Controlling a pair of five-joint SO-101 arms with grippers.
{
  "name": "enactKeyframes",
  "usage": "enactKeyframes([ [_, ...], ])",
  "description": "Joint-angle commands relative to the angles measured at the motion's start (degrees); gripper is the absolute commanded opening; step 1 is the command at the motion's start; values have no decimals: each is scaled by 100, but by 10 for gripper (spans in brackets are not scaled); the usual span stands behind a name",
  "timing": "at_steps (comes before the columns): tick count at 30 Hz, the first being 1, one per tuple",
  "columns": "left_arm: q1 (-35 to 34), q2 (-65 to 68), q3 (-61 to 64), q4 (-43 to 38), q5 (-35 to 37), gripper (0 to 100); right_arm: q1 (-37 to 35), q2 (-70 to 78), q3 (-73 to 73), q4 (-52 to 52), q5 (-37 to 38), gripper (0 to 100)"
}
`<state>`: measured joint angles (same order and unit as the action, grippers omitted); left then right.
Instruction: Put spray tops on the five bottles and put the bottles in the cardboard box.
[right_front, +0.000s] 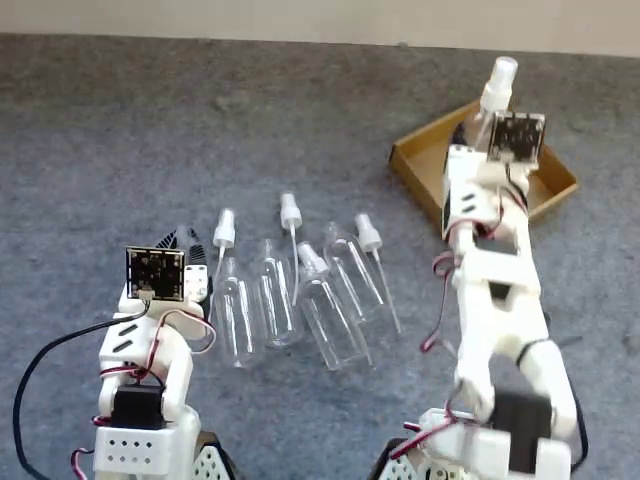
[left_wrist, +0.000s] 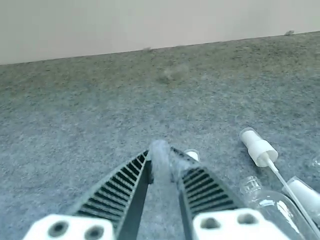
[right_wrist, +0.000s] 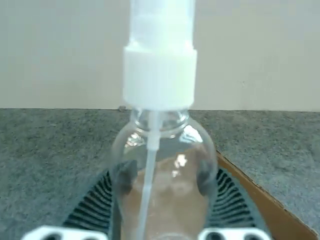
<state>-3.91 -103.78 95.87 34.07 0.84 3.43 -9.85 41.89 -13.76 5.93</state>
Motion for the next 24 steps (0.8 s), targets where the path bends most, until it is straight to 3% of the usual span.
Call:
enactKeyframes([
  [1, 110, 4, 110, -97, -35, 5, 57, 602, -1182, -171, 79, 84],
  [24, 110, 4, 110, -105, -26, 5, 602, 4391, -4778, -171, 53, 85],
])
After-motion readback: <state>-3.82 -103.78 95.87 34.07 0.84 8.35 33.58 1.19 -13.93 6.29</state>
